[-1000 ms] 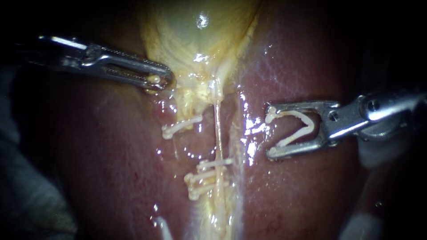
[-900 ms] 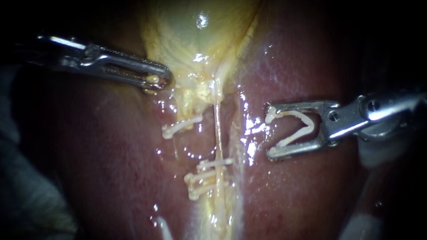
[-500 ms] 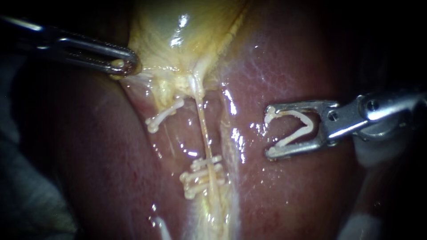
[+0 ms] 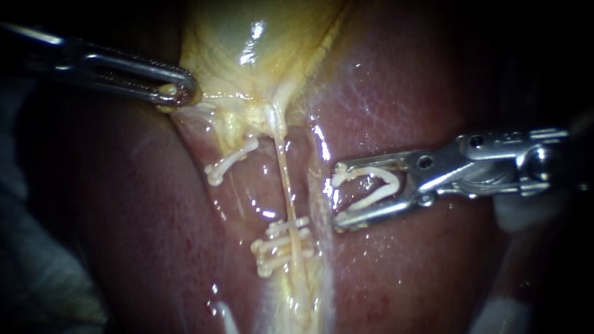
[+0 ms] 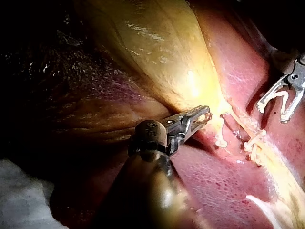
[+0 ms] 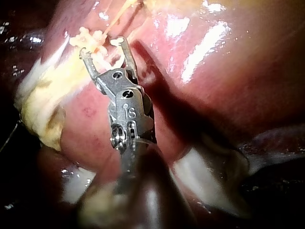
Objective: Clipping second clip right tube
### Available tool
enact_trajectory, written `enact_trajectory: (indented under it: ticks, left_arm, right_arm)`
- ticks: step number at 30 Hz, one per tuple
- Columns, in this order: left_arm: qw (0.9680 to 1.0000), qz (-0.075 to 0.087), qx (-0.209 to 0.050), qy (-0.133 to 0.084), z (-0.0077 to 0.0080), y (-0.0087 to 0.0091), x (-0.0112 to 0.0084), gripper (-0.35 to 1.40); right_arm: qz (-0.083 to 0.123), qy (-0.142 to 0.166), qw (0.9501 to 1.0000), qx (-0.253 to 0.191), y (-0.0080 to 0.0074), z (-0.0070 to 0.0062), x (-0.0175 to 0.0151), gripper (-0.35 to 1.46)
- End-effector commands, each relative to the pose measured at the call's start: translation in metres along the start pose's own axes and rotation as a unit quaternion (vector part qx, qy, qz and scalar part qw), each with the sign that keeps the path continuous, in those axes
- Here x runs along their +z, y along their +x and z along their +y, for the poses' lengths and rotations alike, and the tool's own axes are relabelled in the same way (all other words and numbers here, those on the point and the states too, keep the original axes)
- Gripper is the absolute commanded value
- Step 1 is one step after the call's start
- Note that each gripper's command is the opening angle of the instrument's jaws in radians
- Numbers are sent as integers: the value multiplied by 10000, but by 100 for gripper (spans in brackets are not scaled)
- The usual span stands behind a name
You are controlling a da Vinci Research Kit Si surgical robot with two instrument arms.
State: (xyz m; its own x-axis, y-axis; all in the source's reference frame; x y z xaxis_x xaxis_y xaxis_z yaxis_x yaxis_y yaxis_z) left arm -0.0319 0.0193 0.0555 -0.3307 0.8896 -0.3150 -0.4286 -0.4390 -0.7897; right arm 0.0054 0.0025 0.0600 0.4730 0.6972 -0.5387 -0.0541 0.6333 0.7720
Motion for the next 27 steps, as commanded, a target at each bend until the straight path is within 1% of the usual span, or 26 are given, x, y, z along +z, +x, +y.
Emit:
enact_trajectory:
  ticks: [1, 3, 5, 7, 9, 13, 16, 19, 24, 27]
  left_arm:
    - [10000, -1, -1, 2, 0, 0, 0, -35]
    - [10000, 0, -1, 2, 0, 0, 0, -35]
    - [10000, 0, -2, 3, 0, 0, 0, -35]
    - [10000, 0, -2, 3, 1, 0, 0, -35]
    - [10000, 0, -2, 3, 1, 0, 0, -35]
    - [10000, 1, -2, 3, 1, 0, 0, -35]
    - [10000, 1, -2, 4, 1, 0, 0, -35]
    - [10000, 1, -3, 5, 1, 0, 0, -35]
    - [10000, 2, -3, 5, 1, 0, 0, -35]
    - [10000, 2, -4, 6, 1, 0, 0, -35]
  right_arm:
    - [71, 73, 9998, 181, -3, 4, 3, 48]
    - [280, 248, 9978, 540, -9, 14, 10, 48]
    - [393, 379, 9956, 759, -13, 22, 14, 47]
    - [392, 492, 9937, 926, -18, 31, 19, 46]
    - [384, 501, 9925, 1042, -24, 40, 22, 46]
    - [359, 538, 9907, 1200, -34, 50, 27, 46]
    - [362, 527, 9901, 1247, -37, 53, 32, 46]
    - [367, 515, 9902, 1247, -35, 53, 38, 46]
    - [484, 556, 9880, 1357, -30, 52, 51, 46]
    - [512, 558, 9880, 1346, -29, 50, 62, 47]
